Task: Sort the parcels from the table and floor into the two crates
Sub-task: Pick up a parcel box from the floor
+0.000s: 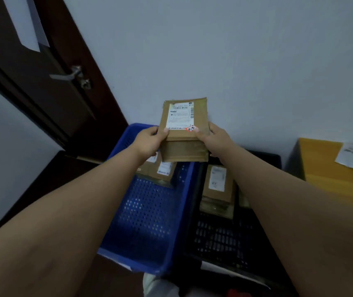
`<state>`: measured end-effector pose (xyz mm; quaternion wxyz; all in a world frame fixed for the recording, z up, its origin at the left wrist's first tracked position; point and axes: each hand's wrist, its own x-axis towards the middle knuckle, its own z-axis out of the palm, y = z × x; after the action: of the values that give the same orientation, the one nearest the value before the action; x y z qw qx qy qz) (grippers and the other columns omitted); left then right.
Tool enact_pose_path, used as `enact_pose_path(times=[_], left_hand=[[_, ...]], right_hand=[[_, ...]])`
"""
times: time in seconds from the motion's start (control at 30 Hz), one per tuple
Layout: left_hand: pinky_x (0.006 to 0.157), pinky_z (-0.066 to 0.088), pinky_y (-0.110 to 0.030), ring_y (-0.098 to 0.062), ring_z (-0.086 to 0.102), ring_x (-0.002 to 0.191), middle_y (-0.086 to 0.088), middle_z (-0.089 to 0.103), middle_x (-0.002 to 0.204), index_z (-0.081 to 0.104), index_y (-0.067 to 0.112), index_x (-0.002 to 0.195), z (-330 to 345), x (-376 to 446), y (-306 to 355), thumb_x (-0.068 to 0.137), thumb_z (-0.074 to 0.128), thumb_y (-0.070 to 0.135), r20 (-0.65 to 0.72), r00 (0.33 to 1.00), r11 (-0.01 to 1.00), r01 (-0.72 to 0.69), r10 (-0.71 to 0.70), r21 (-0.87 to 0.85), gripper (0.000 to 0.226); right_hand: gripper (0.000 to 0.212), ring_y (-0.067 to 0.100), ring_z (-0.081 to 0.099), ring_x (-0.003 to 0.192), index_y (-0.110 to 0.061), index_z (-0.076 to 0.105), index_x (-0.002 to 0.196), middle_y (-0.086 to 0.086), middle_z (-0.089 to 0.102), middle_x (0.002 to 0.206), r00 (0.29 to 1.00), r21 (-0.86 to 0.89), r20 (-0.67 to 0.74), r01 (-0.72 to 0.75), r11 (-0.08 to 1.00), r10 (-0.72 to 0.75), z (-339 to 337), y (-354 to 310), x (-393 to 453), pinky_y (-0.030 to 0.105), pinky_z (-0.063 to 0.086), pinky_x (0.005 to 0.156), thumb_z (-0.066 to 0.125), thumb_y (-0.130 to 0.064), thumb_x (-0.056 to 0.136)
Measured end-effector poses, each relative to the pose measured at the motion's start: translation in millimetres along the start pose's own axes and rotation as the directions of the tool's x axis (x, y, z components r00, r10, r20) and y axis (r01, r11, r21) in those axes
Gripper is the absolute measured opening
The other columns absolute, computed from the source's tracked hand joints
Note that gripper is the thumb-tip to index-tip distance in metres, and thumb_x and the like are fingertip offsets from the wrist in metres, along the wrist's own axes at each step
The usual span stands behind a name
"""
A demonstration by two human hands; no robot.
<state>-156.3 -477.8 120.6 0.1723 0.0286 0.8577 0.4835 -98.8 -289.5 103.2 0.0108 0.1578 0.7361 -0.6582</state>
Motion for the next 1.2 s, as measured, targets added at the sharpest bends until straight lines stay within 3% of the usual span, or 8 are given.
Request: enact_pose_path(times=[0.23,0.37,0.57,0.63,0.73,0.87,1.07,1.2], left_hand=[[0.081,0.047,-0.034,-0.016,0.056,0.092,0.001,0.062,0.107,0.063,0.019,0.120,-107.1,39.0,-75.2,0.098,0.050,0.041,0.015,0.999,0.992,0.039,-0.041,0.118,0.034],[0.071,0.044,-0.031,-0.020,0.054,0.084,-0.005,0.060,0.099,0.062,0.015,0.111,-133.9,56.1,-129.2,0.099,0.049,0.039,0.104,0.984,0.942,0.106,-0.146,0.318,0.030],[0.056,0.042,-0.029,-0.025,0.057,0.082,-0.012,0.060,0.100,0.060,0.003,0.116,-127.8,67.2,-203.7,0.099,0.048,0.033,0.204,0.882,0.751,0.218,-0.425,0.623,0.036],[0.057,0.043,-0.028,-0.022,0.056,0.084,-0.009,0.058,0.098,0.059,0.006,0.117,-125.6,69.6,-226.8,0.099,0.049,0.037,0.223,0.856,0.719,0.219,-0.466,0.660,0.037],[0.086,0.051,-0.035,-0.026,0.059,0.100,-0.010,0.061,0.112,0.059,0.008,0.122,-117.8,79.1,-264.4,0.097,0.051,0.036,0.235,0.826,0.690,0.232,-0.512,0.686,0.038],[0.074,0.054,-0.034,-0.023,0.057,0.085,-0.007,0.057,0.099,0.060,0.011,0.117,-103.1,99.4,-306.3,0.095,0.054,0.026,0.250,0.789,0.705,0.297,-0.561,0.644,0.027],[0.073,0.055,-0.034,-0.025,0.060,0.088,-0.010,0.061,0.109,0.059,0.012,0.106,-85.9,144.6,-344.3,0.092,0.056,0.017,0.198,0.854,0.750,0.284,-0.481,0.597,0.016],[0.084,0.051,-0.037,-0.029,0.057,0.103,-0.014,0.055,0.121,0.054,0.007,0.121,-78.2,190.1,-345.7,0.090,0.057,0.020,0.138,0.935,0.801,0.196,-0.326,0.565,0.034]], right_hand=[[0.043,0.016,0.049,0.104,-0.026,0.047,0.137,-0.009,0.051,0.114,0.996,-0.093,-0.015,-0.086,0.992,0.085,145.6,-2.2,30.2,0.041,0.044,0.099,0.051,-0.041,0.097],[0.048,0.021,0.051,0.099,-0.016,0.043,0.139,0.006,0.055,0.127,0.945,-0.151,-0.037,-0.326,0.933,0.324,212.2,35.4,34.2,0.037,0.047,0.088,0.049,-0.041,0.098],[0.050,0.017,0.054,0.073,-0.007,0.044,0.134,0.003,0.055,0.087,0.781,-0.304,-0.024,-0.601,0.739,0.625,263.9,93.5,34.1,0.028,0.044,0.056,0.045,-0.044,0.100],[0.057,0.023,0.059,0.092,-0.007,0.034,0.141,0.010,0.058,0.114,0.751,-0.326,-0.019,-0.628,0.706,0.660,276.4,114.4,38.2,0.031,0.049,0.065,0.046,-0.045,0.099],[0.062,0.029,0.054,0.110,-0.008,0.026,0.143,0.016,0.047,0.136,0.729,-0.298,-0.028,-0.660,0.690,0.684,298.1,149.5,47.1,0.038,0.052,0.082,0.051,-0.041,0.098],[0.059,0.035,0.050,0.117,-0.008,0.030,0.140,0.020,0.042,0.137,0.689,-0.221,-0.086,-0.718,0.661,0.720,320.8,194.5,66.6,0.050,0.050,0.094,0.058,-0.034,0.095],[0.060,0.031,0.052,0.113,-0.016,0.028,0.143,0.015,0.047,0.134,0.783,-0.166,-0.179,-0.621,0.766,0.596,338.1,241.1,113.9,0.037,0.048,0.082,0.059,-0.031,0.095],[0.064,0.028,0.049,0.121,-0.021,0.023,0.150,0.009,0.048,0.137,0.841,-0.080,-0.244,-0.514,0.854,0.483,343.0,255.0,165.0,0.035,0.043,0.093,0.057,-0.019,0.096]])
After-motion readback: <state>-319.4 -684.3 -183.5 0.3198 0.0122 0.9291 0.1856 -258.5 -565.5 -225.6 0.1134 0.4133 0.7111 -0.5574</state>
